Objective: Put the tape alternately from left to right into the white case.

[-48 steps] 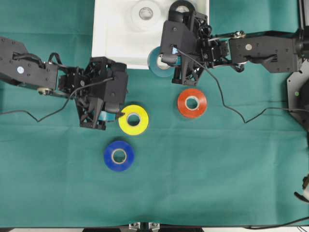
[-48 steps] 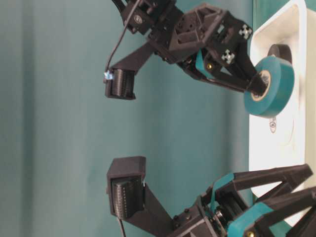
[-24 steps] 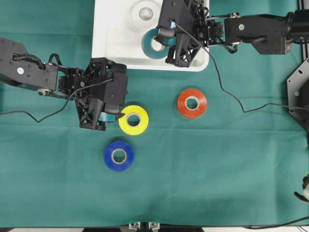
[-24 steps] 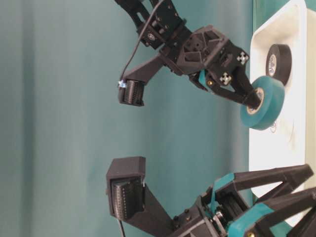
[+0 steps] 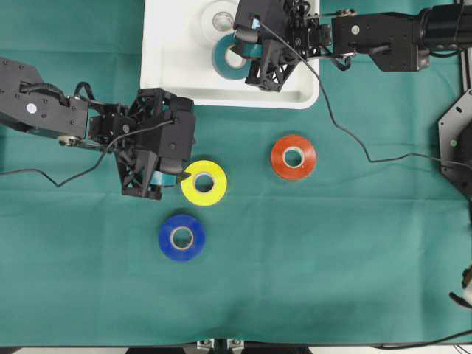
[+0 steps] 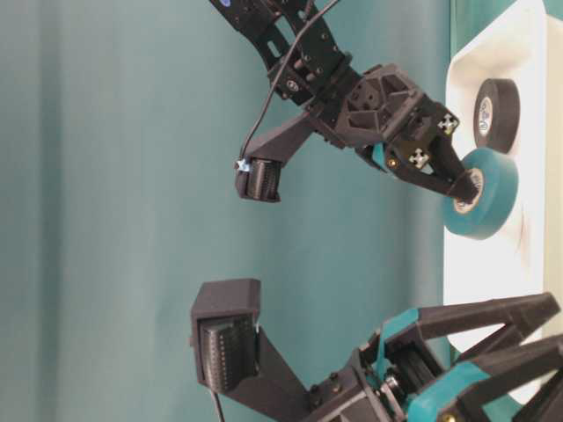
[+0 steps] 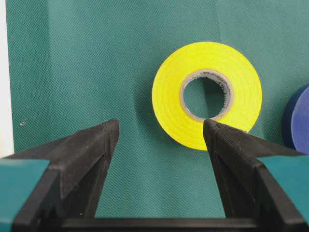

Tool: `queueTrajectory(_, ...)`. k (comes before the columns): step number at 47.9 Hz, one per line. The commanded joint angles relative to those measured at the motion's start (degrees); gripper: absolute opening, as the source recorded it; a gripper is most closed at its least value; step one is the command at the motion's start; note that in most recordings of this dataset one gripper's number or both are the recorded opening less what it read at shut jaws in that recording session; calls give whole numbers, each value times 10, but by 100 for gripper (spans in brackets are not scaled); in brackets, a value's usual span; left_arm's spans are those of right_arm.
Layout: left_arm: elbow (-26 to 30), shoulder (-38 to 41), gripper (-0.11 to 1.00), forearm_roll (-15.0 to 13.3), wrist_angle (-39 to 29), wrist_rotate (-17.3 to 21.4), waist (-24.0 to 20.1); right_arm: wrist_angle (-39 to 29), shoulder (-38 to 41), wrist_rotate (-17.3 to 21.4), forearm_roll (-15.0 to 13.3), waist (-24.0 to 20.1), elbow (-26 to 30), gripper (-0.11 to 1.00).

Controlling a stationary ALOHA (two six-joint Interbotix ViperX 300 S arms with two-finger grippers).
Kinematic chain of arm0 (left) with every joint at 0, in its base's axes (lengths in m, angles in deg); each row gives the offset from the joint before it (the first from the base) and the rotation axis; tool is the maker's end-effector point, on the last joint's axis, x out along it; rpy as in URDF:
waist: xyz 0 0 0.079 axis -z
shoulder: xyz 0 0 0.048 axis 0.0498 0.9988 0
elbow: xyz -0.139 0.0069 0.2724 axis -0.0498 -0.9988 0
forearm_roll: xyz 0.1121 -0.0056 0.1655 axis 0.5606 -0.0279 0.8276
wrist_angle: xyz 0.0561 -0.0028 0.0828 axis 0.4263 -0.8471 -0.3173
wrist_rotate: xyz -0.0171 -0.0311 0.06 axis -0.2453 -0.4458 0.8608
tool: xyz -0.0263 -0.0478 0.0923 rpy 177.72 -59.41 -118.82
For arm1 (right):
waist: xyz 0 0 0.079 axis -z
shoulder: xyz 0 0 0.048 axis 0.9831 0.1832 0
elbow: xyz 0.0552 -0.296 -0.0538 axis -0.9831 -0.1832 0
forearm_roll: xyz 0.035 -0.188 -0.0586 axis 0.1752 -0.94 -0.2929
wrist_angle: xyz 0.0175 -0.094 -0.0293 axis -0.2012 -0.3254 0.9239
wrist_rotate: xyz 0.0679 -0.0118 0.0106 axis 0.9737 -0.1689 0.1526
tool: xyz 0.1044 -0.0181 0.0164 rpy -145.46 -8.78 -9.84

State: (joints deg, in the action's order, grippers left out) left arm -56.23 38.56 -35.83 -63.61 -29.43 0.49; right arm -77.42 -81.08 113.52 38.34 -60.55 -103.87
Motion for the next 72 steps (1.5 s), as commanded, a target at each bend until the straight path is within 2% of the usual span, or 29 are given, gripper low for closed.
queueTrajectory(1,9,-7,95,-1,4,0,3,5,-8,1,-1,1,14,25)
queueTrajectory(11,10,-7,95,-1,4,0,3,10,-8,5,-1,1,14,26)
queueTrajectory(12,10,-6,95,-1,4,0,3,10,-8,5,0,1,14,29)
queueTrajectory(19,11,-6,95,-1,4,0,3,10,-8,6,1,1,14,71)
queueTrajectory(22,11,-6,95,-1,4,0,3,10,-8,5,1,1,13,84)
queueTrajectory(28,11,-6,95,-1,4,0,3,10,-8,5,1,1,11,76)
queueTrajectory(58,11,-6,95,-1,4,0,3,9,-9,5,1,0,10,76)
queueTrajectory(72,11,-6,95,-1,4,0,3,8,-40,5,0,-15,-8,76)
